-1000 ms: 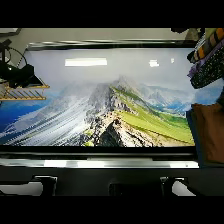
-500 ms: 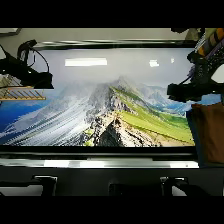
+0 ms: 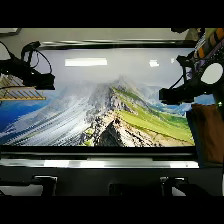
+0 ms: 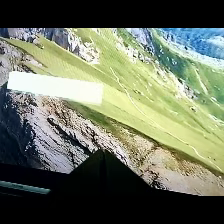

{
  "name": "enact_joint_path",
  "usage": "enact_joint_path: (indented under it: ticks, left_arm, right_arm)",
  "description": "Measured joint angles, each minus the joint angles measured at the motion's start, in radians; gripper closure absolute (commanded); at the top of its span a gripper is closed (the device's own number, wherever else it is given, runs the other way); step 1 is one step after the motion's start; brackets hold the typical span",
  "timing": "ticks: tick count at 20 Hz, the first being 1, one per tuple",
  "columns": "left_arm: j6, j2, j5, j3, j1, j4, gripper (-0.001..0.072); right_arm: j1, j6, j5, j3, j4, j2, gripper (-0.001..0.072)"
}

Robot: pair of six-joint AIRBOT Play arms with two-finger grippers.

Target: Fold the clothes and pants, and hang the long-sleeved shirts on hangers.

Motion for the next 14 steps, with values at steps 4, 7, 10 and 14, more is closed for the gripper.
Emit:
enact_joint_path:
  ticks: [4, 7, 10, 14]
  left_arm:
    - [0.000, -0.019, 0.000, 0.000, 0.000, 0.000, 0.0692]
    - [0.000, -0.027, 0.000, 0.000, 0.000, 0.001, 0.0692]
    - [0.000, -0.030, 0.000, 0.000, 0.000, 0.001, 0.0692]
    - [0.000, -0.031, 0.000, 0.000, 0.000, 0.001, 0.0692]
  right_arm:
    - [0.002, 0.000, 0.006, 0.000, -0.001, 0.000, 0.0685]
    - [0.002, 0.000, 0.006, 0.000, -0.001, 0.000, 0.0685]
    - [0.002, 0.000, 0.006, 0.000, -0.001, 0.000, 0.0685]
    - [0.002, 0.000, 0.008, 0.000, -0.002, 0.000, 0.0685]
